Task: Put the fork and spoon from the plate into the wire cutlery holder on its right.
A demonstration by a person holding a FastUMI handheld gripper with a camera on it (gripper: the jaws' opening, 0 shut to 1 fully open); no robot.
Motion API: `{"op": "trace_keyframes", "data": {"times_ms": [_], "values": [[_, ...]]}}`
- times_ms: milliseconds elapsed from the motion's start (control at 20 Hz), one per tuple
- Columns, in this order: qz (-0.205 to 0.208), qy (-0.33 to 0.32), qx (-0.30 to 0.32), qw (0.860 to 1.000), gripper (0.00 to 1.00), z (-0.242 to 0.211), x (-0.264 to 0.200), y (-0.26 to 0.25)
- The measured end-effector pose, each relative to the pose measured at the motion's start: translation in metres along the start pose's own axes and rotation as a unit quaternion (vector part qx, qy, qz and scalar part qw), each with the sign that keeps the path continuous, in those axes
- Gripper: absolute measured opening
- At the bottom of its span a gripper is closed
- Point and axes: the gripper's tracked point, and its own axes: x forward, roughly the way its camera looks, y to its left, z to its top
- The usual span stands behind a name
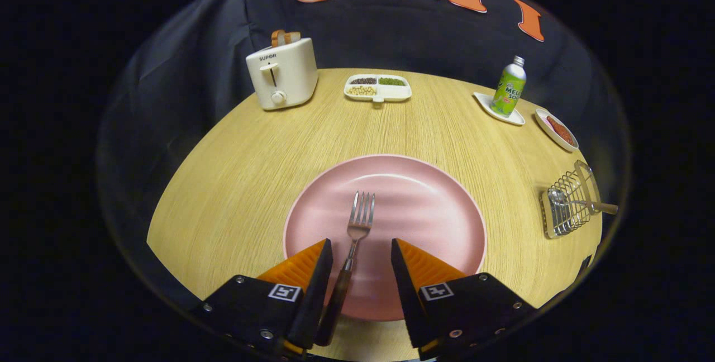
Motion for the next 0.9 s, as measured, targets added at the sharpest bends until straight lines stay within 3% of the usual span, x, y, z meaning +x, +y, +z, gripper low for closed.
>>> {"op": "trace_keyframes", "data": {"times_ms": [150, 350, 550, 900], "values": [[-0.001, 0.024, -0.005, 1.000, 0.34, -0.015, 0.004, 0.004], [-0.015, 0.039, 0.006, 0.999, 0.11, -0.013, 0.006, 0.001], [-0.011, 0.048, 0.026, 0.998, 0.08, -0.010, 0.007, 0.000], [0.007, -0.002, 0.044, 0.999, 0.05, 0.021, -0.022, -0.024]]}}
